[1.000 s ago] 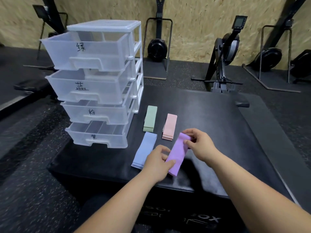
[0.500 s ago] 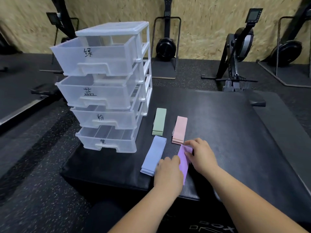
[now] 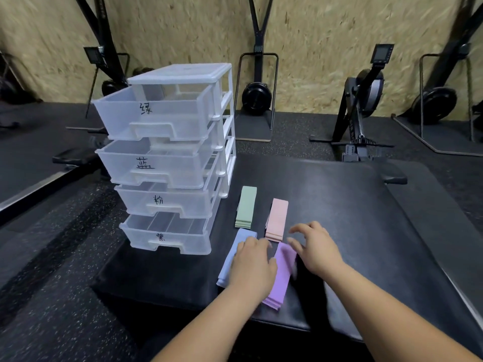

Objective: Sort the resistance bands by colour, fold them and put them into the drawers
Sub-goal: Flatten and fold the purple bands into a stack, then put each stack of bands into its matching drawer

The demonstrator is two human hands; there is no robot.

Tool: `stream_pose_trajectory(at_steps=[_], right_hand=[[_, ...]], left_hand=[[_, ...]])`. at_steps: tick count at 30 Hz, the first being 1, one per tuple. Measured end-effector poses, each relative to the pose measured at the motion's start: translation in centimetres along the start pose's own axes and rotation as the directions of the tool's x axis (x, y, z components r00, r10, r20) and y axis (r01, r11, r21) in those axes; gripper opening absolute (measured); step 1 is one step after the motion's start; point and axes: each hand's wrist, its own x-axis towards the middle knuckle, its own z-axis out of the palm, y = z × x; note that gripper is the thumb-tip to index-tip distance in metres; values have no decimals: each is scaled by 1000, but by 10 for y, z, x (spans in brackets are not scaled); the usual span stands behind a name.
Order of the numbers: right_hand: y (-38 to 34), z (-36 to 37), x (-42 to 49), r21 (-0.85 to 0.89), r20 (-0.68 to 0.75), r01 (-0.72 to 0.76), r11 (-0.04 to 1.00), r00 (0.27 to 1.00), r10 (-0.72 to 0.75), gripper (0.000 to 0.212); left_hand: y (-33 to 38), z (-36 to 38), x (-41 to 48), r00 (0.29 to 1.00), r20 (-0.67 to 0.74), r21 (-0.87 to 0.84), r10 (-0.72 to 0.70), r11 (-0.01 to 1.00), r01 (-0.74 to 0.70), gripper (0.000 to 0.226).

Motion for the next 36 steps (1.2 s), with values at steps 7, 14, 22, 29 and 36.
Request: stream_pose_trajectory(at_steps=[7,14,22,29,36], right_hand=[[-26,-25,58,-77,114,49,996,993,-40,41],[-58,-13,123,-148,214,94,985,975,-61,51],[-74,27,193,-209,235,128,969,969,-77,53],[-64,64,236,-210,281,99,973,959,-37,46],[-56,75,253,-50,264,16,999,965,-2,47]], left_hand=[[-23,-46,66,998,-38,-155,-50,987,44,52],[-47,-40,131,974,41,-296,-224,928,226,62],[-61,-16,191,954,18,-159,-300,941,299,50],[-66,7,227,940,9,-87,-341,936,340,34],[-86,22,241,904,-12,-265,-427,873,409,54]])
